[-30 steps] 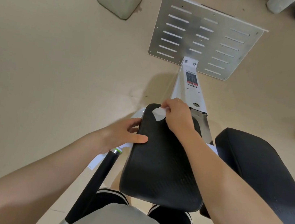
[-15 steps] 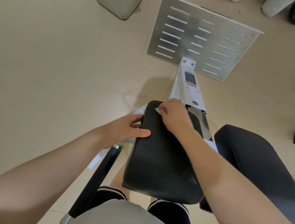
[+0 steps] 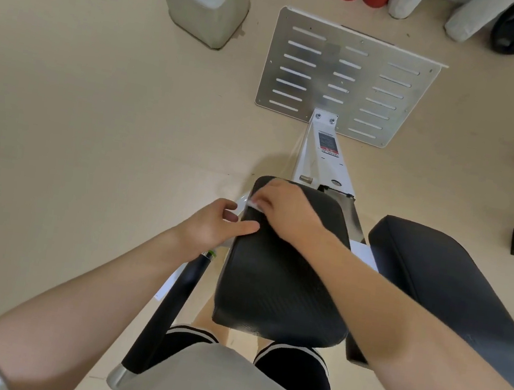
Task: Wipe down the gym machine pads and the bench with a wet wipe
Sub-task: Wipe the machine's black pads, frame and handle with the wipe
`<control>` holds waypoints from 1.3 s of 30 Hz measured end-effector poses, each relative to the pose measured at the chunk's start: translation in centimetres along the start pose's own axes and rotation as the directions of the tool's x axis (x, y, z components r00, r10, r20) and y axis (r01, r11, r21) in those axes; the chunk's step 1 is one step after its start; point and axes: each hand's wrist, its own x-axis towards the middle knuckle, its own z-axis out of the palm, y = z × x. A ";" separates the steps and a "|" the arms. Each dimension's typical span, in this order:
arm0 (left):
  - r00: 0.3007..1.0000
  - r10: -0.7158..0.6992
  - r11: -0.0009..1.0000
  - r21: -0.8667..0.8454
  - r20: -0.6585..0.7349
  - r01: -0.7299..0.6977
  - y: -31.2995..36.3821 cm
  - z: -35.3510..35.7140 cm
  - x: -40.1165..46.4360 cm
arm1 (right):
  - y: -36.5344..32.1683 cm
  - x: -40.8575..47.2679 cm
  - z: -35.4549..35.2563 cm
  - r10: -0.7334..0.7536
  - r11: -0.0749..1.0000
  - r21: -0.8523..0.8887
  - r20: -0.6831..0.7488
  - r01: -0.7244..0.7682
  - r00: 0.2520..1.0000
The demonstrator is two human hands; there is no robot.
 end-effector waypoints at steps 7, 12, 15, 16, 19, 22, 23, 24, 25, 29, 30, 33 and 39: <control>0.989 0.144 0.988 -0.057 0.033 -0.142 0.3 1.3 -2.6 | 10.0 -1.9 -0.6 0.389 0.913 -0.089 -0.113 -0.399 0.914; 0.994 0.099 0.977 -0.183 -0.045 -0.105 -0.1 2.2 -3.2 | 5.0 -3.2 -0.3 0.118 0.978 0.190 -0.158 -0.087 0.980; 0.978 0.057 0.998 -0.016 -0.199 -0.061 0.4 2.6 -3.6 | 3.0 -5.6 0.3 -0.166 0.957 0.210 -0.162 0.199 0.973; 0.964 0.060 0.997 0.055 -0.259 -0.047 0.6 2.9 -3.9 | 3.3 -6.2 0.4 -0.210 0.942 0.229 -0.172 0.246 0.962; 0.920 0.153 0.956 0.291 -0.360 -0.045 1.2 4.3 -5.3 | 6.2 -6.0 -0.1 -0.123 0.948 0.269 -0.185 0.170 0.975; 0.909 0.249 0.899 0.428 -0.334 -0.089 1.1 5.3 -6.2 | 10.6 -4.0 -0.6 0.157 0.967 0.227 -0.175 -0.115 0.972; 0.912 0.239 0.915 0.393 -0.333 -0.097 1.1 5.3 -6.3 | 11.8 -3.4 -0.6 0.242 0.951 0.238 -0.166 -0.199 0.956; 0.913 0.230 0.929 0.357 -0.337 -0.102 1.1 5.1 -6.3 | 12.5 -3.0 -0.4 0.290 0.936 0.254 -0.161 -0.245 0.943; 0.914 0.225 0.936 0.337 -0.338 -0.106 1.0 4.9 -6.1 | 12.8 -3.0 -0.2 0.300 0.931 0.267 -0.171 -0.249 0.939; 0.910 0.212 0.941 0.324 -0.356 -0.093 1.0 5.0 -5.8 | 10.9 -6.9 0.6 0.071 0.945 0.326 -0.278 0.025 0.958; 0.907 0.210 0.946 0.311 -0.364 -0.094 0.8 5.1 -5.9 | 10.4 -8.5 0.7 -0.018 0.937 0.329 -0.295 0.119 0.955; 0.905 0.201 0.961 0.256 -0.376 -0.107 0.6 5.3 -6.2 | 10.2 -11.3 0.6 -0.140 0.895 0.377 -0.269 0.238 0.953; 0.903 0.163 0.980 0.173 -0.398 -0.100 0.6 5.8 -6.0 | 13.0 -6.0 0.6 0.153 0.902 0.431 -0.258 -0.028 0.954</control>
